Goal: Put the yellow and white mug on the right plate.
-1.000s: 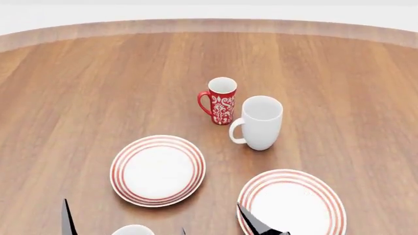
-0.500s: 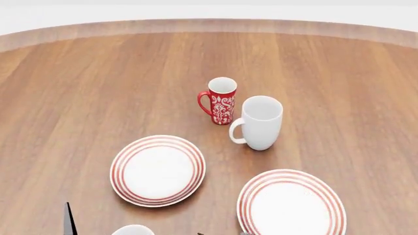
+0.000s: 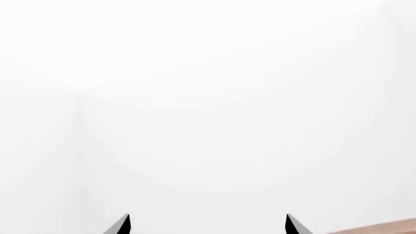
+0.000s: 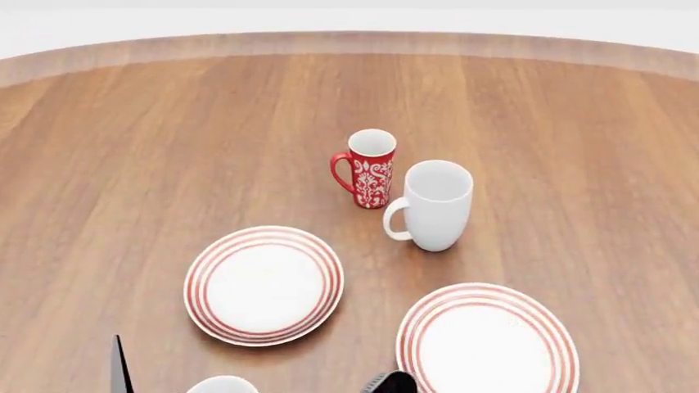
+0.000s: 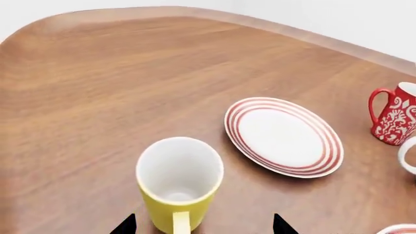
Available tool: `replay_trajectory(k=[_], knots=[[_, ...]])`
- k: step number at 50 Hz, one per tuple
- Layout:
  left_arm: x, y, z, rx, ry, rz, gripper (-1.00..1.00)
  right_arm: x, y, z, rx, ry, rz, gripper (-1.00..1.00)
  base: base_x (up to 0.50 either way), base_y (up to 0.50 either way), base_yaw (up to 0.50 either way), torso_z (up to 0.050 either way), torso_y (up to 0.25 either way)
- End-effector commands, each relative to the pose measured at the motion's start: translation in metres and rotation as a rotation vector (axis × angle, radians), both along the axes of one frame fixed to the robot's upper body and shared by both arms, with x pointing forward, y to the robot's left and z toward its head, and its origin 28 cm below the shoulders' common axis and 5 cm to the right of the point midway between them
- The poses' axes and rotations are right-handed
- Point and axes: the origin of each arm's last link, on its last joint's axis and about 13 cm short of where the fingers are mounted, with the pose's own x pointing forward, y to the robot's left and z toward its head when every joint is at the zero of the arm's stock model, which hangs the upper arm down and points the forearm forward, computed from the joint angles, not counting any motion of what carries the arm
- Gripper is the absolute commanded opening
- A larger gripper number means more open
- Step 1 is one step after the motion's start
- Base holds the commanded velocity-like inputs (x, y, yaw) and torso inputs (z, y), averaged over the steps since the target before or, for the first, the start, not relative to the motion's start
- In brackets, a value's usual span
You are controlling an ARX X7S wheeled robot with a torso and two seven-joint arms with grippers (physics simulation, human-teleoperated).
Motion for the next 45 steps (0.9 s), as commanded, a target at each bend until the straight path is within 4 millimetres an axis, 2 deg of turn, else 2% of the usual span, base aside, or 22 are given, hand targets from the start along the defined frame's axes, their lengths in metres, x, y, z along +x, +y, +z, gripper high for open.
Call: replay_trajectory(k=[1,15,30,45], knots=[[0.005,0.003,0.002,0.008,-0.005,0.013,1.0,0.003,0.005,-0.002,0.003,0.011,0.025,1.0,0.0,0.0,0.0,0.0,0.0],[0.003,0.001,0.0,0.009,0.0,0.007,1.0,0.008,0.006,-0.008,-0.015,0.041,0.022,1.0,0.0,0.0,0.0,0.0,0.0],[0.018,0.0,-0.001,0.008,0.008,0.005,1.0,0.016,0.007,-0.02,-0.042,0.072,0.001,1.0,0.0,0.0,0.0,0.0,0.0],[0.02,-0.001,-0.002,0.009,0.01,0.001,1.0,0.018,0.017,-0.022,-0.068,0.059,0.027,1.0,0.0,0.0,0.0,0.0,0.0]])
